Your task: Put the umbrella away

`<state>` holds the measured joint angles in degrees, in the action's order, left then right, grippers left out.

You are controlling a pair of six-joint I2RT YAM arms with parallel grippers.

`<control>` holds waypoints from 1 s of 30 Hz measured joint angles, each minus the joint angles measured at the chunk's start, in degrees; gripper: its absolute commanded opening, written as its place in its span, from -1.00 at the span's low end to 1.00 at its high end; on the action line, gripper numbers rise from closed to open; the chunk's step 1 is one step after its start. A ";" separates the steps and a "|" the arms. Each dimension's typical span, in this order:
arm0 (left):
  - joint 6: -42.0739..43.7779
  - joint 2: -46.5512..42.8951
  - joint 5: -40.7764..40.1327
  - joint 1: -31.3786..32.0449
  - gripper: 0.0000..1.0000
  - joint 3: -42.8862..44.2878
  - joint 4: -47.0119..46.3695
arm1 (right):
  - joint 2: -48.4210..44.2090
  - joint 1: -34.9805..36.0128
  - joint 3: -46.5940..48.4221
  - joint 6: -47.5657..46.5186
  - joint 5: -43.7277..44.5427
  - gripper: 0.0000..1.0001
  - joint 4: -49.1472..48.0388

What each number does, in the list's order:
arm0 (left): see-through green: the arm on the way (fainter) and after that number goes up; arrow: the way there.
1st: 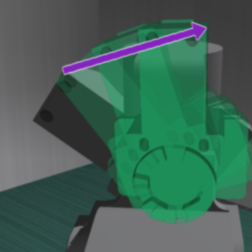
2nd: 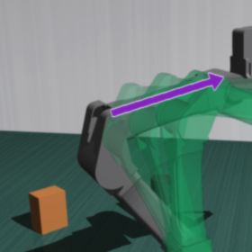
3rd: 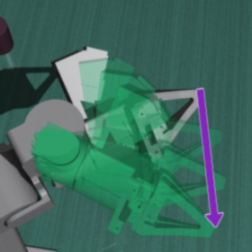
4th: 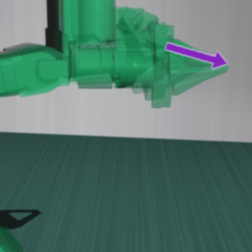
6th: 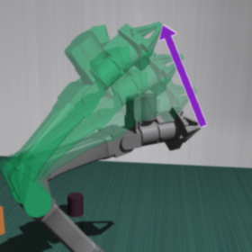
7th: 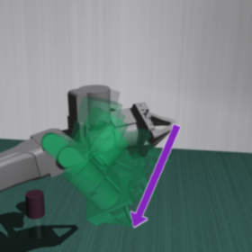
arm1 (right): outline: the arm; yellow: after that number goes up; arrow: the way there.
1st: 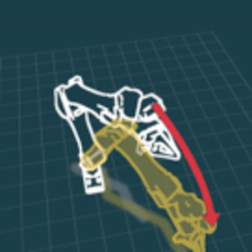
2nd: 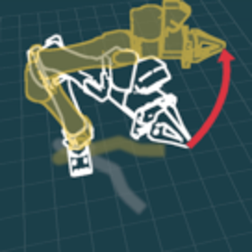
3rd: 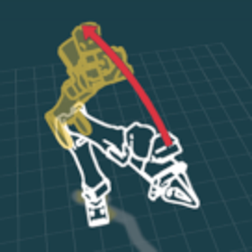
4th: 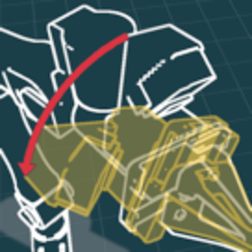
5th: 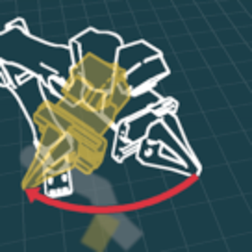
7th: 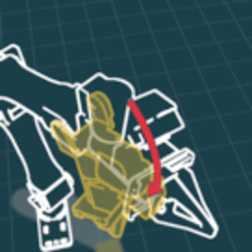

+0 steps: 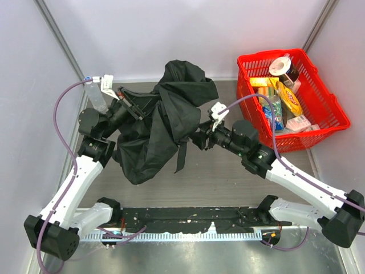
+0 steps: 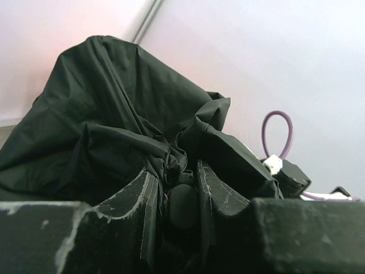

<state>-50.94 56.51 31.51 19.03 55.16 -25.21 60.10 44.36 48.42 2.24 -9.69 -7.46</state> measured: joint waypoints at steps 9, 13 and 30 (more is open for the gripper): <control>0.13 3.87 -2.64 -0.79 -1.00 1.88 -0.46 | -6.45 -0.31 2.67 2.01 11.37 0.30 19.69; -0.02 4.02 -3.96 -1.05 -1.00 2.01 -1.14 | -8.79 -0.96 7.48 4.17 4.68 0.30 22.14; -8.48 7.23 -4.85 -1.05 -1.00 2.01 -11.91 | -1.97 -0.96 4.96 24.37 -24.50 -0.99 -6.69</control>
<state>-59.42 63.75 26.65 17.98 57.17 -37.12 58.13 43.40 53.39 26.61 -34.20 -14.15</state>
